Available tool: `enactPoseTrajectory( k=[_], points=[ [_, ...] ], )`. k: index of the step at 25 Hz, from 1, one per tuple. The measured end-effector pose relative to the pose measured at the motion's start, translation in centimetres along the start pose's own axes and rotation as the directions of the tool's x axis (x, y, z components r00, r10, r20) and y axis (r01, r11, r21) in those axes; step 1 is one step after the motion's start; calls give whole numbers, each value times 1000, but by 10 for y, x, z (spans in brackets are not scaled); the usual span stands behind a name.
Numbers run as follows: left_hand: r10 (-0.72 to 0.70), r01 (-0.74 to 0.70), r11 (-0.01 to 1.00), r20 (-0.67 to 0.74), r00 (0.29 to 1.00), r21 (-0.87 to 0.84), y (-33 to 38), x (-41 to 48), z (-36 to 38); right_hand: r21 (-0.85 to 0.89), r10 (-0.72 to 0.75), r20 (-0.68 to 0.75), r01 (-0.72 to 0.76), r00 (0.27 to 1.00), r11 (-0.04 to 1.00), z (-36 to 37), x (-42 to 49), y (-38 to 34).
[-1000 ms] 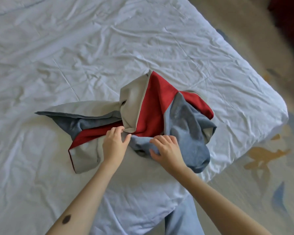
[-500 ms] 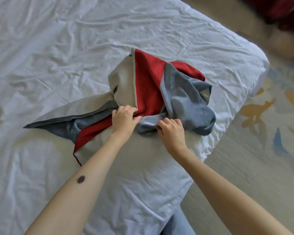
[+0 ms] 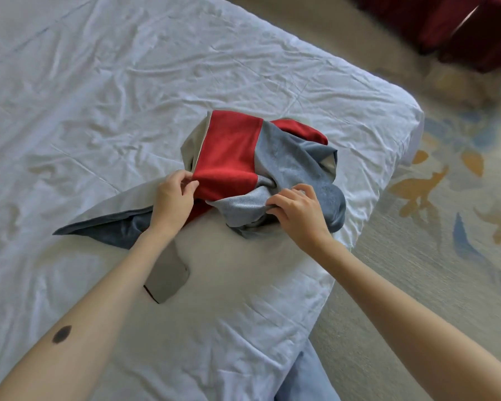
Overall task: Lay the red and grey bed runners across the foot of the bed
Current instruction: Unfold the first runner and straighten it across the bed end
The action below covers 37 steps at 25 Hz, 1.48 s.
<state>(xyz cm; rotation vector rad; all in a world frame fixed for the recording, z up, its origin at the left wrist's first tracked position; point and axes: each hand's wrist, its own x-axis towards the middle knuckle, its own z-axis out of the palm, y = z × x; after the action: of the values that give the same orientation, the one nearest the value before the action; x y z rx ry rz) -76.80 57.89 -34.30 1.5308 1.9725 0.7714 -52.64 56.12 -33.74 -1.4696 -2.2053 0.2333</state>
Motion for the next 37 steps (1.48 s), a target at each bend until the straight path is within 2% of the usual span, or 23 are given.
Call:
enactPoseTrajectory(
  k=[4, 8, 11, 13, 17, 19, 22, 25, 30, 33, 37],
  points=[
    [4, -2, 1000, -98, 995, 22, 3, -20, -55, 69, -155, -39, 157, 987, 985, -23, -4, -21],
    [-25, 34, 997, -122, 992, 71, -3, -39, -116, 198, -288, -47, 291, 957, 936, -32, -4, -54],
    [-50, 68, 991, -148, 988, 117, -6, -42, -152, 280, -336, -34, 331, 941, 901, -27, 0, -75],
    [-79, 100, 984, -140, 987, 147, -7, -40, -160, 301, -319, -4, 305, 948, 903, -20, 3, -79],
    [-117, 133, 980, -115, 986, 149, 4, -18, -139, 296, -199, 49, 176, 979, 939, -17, 14, -55],
    [-79, 95, 987, -122, 989, 132, 20, 5, -120, 307, -92, 22, 80, 996, 948, -23, 31, -28],
    [-2, 19, 994, -155, 988, 109, 58, 59, -84, 329, 78, 64, -94, 995, 940, -37, 70, 25],
    [51, -37, 996, -168, 984, 87, 100, 120, -37, 388, 236, 52, -237, 970, 891, -45, 107, 80],
    [91, -77, 989, -114, 989, 124, 130, 205, 40, 408, 468, 120, -473, 875, 781, -31, 140, 172],
    [74, -58, 982, -78, 994, 182, 122, 234, 82, 409, 525, 129, -528, 841, 745, -14, 145, 206],
    [24, -14, 969, -34, 999, 248, 99, 255, 114, 400, 496, 146, -509, 856, 762, 14, 155, 230]
  ],
)
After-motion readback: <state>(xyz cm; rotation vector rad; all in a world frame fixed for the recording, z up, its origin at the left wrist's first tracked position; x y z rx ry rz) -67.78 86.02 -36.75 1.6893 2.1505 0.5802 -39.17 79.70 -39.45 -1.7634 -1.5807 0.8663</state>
